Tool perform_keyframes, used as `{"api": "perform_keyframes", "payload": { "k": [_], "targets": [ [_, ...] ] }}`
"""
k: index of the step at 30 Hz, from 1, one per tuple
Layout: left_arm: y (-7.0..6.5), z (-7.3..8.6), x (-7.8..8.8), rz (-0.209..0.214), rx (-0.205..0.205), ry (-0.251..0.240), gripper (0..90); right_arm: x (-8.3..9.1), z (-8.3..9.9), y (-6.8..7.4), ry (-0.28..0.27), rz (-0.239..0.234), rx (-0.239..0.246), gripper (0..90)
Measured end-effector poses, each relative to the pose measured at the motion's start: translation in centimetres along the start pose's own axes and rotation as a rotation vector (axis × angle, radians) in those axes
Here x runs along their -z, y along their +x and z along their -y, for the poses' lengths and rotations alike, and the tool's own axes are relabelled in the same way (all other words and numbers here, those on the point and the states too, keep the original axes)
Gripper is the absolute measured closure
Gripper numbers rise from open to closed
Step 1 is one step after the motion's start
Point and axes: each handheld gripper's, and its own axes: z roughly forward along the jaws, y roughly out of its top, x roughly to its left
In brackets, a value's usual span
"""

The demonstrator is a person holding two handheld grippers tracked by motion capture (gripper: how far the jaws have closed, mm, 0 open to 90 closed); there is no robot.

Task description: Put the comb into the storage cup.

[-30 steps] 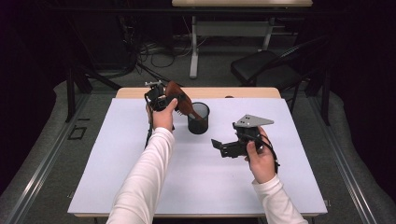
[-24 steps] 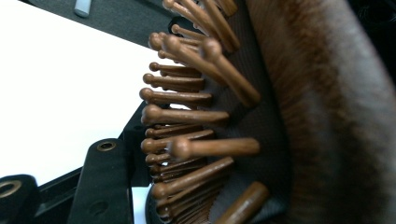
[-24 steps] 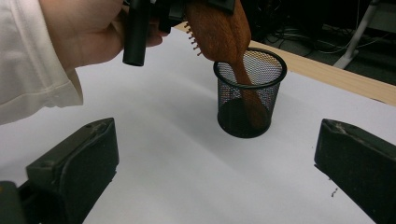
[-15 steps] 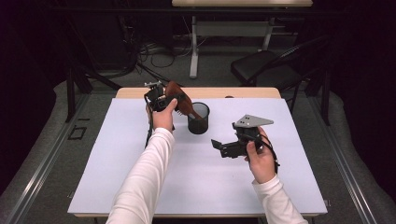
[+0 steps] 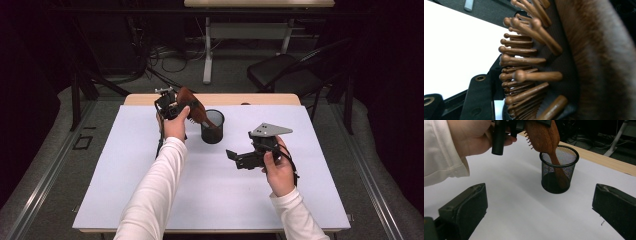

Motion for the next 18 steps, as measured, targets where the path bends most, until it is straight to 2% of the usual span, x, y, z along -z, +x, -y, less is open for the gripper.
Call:
{"api": "perform_keyframes", "payload": {
  "k": [10,18],
  "targets": [
    [-0.09,0.18,-0.16,-0.002,0.005,-0.001,41.1,-0.03,0.01,0.02,0.001,0.000,0.003,0.0],
    [-0.12,0.27,-0.28,-0.008,0.008,-0.011,32.6,0.01,0.00,-0.01,0.000,0.000,0.001,0.0]
  ]
}}
